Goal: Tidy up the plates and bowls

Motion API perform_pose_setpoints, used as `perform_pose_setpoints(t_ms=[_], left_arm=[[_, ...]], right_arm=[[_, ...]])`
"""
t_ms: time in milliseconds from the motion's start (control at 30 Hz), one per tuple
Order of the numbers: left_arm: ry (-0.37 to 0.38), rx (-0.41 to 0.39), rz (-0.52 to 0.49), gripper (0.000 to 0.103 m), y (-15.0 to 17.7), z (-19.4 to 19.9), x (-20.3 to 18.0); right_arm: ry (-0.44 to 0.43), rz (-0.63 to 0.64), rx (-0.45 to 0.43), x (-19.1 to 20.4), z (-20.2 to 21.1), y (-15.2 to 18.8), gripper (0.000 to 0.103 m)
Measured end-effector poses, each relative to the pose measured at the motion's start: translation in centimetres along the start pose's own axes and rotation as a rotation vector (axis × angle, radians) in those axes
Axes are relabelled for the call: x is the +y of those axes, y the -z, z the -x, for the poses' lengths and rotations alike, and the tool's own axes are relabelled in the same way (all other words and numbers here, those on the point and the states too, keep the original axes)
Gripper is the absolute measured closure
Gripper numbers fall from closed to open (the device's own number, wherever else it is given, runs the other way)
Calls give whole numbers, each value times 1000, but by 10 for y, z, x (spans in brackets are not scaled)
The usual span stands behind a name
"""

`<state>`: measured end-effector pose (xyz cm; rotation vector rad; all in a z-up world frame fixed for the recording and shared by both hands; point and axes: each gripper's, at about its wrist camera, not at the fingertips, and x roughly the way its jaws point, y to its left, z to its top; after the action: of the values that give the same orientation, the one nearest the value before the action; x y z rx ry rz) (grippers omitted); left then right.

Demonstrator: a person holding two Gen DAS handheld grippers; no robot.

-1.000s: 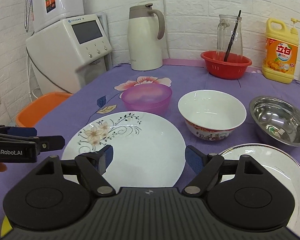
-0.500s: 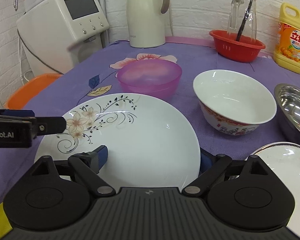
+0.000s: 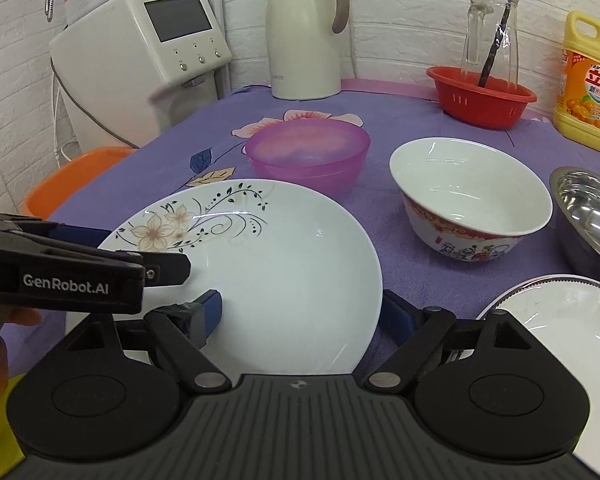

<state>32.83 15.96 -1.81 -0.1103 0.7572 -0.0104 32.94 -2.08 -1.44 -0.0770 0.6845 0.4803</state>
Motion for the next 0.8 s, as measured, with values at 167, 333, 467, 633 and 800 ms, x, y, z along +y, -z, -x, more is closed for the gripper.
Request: perform_pose_setpoints(t_ms=[167, 333, 467, 633, 800], left_arm=[[-9, -5, 7, 29, 2, -2, 0], [-20, -15, 9, 33, 3, -1, -4], [-34, -31, 29, 35, 7, 2, -6], [-22, -31, 33, 48, 8, 5, -9], [-39, -37, 65, 55, 8, 5, -10]], right_arm=[[-6, 7, -1, 0, 1, 1, 0], [-25, 28, -9, 4, 1, 3, 0], [-36, 31, -5, 0, 2, 3, 0], [-38, 24, -2, 1, 3, 3, 0], [-22, 12, -4, -1, 4, 3, 0]])
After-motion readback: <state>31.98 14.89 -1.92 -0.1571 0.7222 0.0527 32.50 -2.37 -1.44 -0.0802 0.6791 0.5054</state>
